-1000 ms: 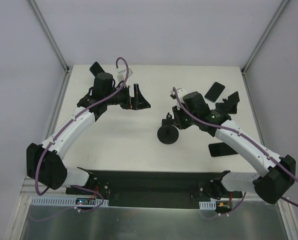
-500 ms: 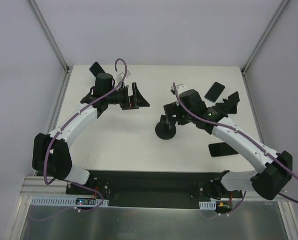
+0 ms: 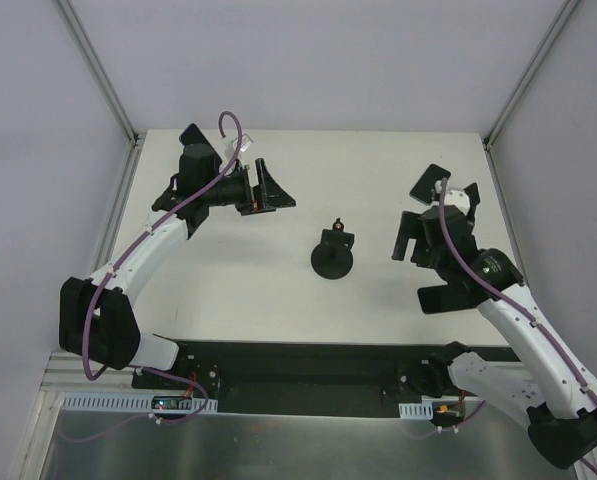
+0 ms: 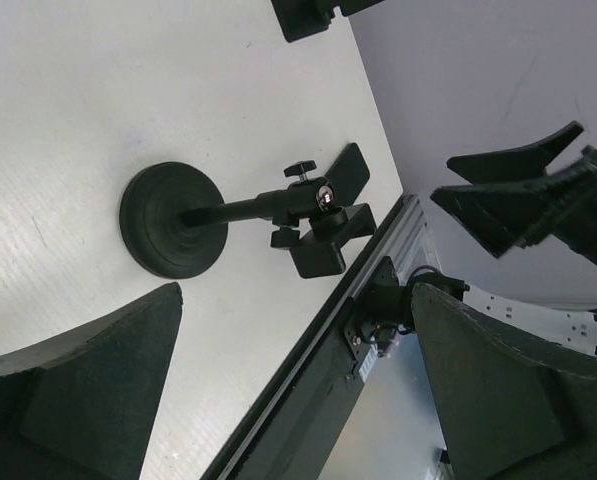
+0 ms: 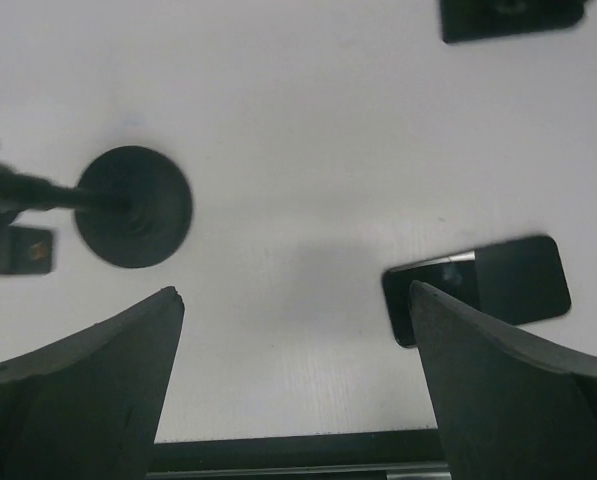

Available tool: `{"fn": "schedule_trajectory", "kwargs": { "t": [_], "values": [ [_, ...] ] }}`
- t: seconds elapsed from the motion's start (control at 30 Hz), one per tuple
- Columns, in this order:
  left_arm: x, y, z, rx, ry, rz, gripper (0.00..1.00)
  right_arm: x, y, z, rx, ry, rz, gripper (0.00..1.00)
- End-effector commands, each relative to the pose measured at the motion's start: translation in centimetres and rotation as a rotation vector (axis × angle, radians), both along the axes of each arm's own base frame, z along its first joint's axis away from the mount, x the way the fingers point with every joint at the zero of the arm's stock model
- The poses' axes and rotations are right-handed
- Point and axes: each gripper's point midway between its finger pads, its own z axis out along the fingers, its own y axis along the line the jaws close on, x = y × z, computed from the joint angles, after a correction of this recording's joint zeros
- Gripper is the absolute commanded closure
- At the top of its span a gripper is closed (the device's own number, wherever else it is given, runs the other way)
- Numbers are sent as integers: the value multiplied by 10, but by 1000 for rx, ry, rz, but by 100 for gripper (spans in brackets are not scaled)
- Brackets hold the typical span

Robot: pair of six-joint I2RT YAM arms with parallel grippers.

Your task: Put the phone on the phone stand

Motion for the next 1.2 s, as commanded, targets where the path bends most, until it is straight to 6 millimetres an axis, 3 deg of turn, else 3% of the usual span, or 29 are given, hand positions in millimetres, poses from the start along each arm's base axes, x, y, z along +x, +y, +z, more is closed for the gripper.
{"fn": "schedule_trajectory", "kwargs": {
  "t": [0.0,0.1,0.27,0.37,0.57,0.6,0.8,0.97,1.17],
  "values": [
    [-9,-4,25,-31,-89,-27,6,-21,-49,-54,43,185,-277,4],
    [-11,-12,20,-37,-63,-64,15,-27,-61,-69,116,237,-334,4],
    [-25,-38,-3,-18,2,-139,18,-37,-85,-80,266,215,-541,4],
    [-32,-42,-1,-21,-3,-161,17,-40,-105,-99,328,240,-698,4],
    [-41,-48,7,-22,-41,-186,14,-52,-126,-149,427,493,-906,4],
    [-43,-49,8,-24,-44,-195,14,-48,-120,-153,481,518,-890,4],
    [-45,-49,13,-29,-51,-191,13,-35,-132,-180,527,549,-972,4],
    [-44,-47,12,-19,-57,-178,11,-21,-141,-190,547,530,-1050,4],
    [-42,-47,11,-14,-57,-177,11,-22,-150,-201,514,590,-1150,4]
  ]
}}
